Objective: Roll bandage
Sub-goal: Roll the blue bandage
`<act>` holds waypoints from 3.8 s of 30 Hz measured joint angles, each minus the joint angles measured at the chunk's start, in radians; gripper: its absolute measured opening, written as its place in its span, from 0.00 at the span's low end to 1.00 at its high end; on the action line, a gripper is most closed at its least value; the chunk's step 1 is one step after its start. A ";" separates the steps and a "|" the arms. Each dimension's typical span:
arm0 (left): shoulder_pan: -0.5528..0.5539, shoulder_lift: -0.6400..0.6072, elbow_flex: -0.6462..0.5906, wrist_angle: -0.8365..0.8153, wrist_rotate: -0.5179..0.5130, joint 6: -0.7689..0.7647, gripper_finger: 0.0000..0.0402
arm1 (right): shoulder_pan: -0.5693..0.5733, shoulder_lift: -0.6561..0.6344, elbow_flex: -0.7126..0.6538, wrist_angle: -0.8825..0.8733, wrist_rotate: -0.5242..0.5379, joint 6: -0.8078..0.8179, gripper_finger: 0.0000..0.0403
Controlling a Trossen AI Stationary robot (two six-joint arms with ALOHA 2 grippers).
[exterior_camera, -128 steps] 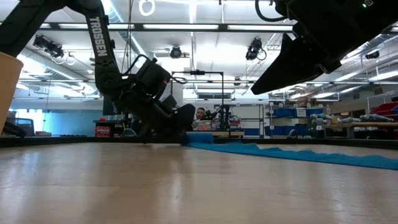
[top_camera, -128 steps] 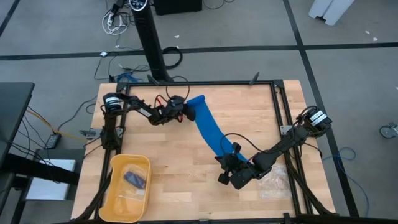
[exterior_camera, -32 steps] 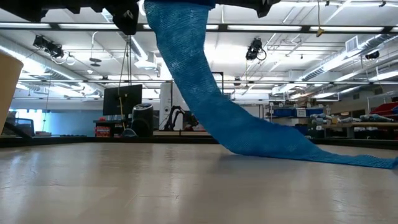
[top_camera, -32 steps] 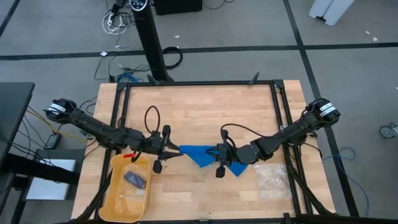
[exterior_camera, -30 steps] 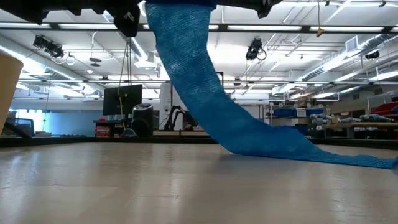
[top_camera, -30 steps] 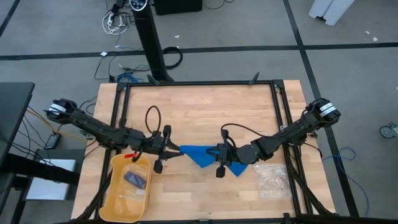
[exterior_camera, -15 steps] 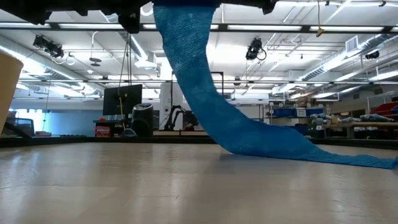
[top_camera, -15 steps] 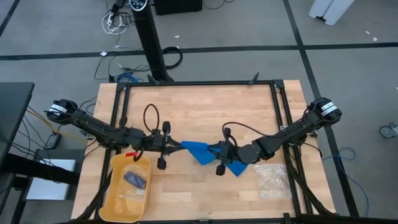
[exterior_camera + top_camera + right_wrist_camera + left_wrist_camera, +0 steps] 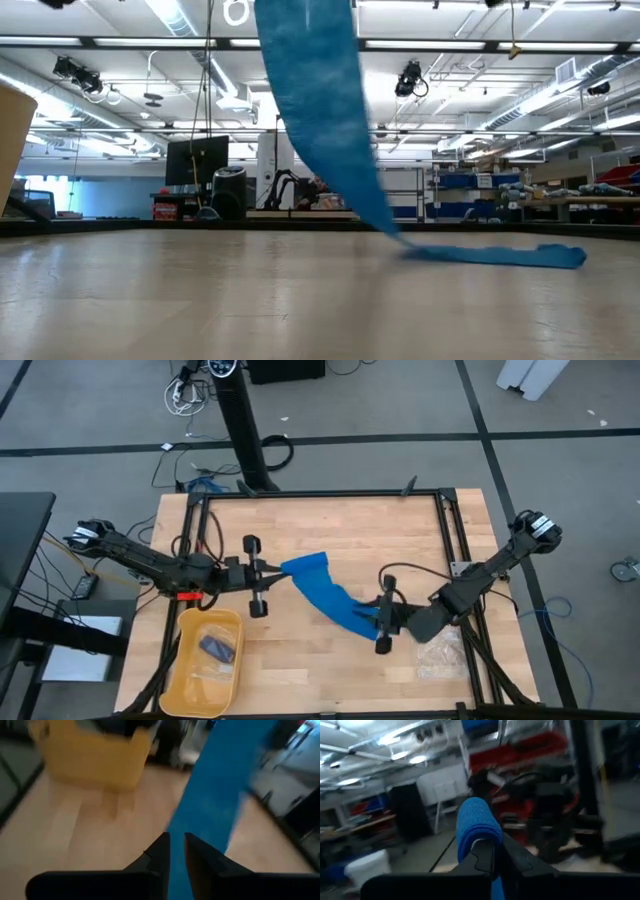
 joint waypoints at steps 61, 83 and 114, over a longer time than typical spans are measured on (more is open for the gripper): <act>0.018 -0.022 0.219 -0.661 -0.168 0.214 0.04 | -0.068 0.302 -0.002 -0.410 -0.419 -0.047 0.25; 0.027 -0.022 0.219 -0.660 -0.166 0.171 0.04 | 0.011 0.338 0.119 -0.381 -0.331 -0.033 0.02; 0.031 -0.041 0.183 -0.774 -0.206 0.086 0.04 | -0.009 0.352 0.086 -0.461 -0.319 -0.126 0.23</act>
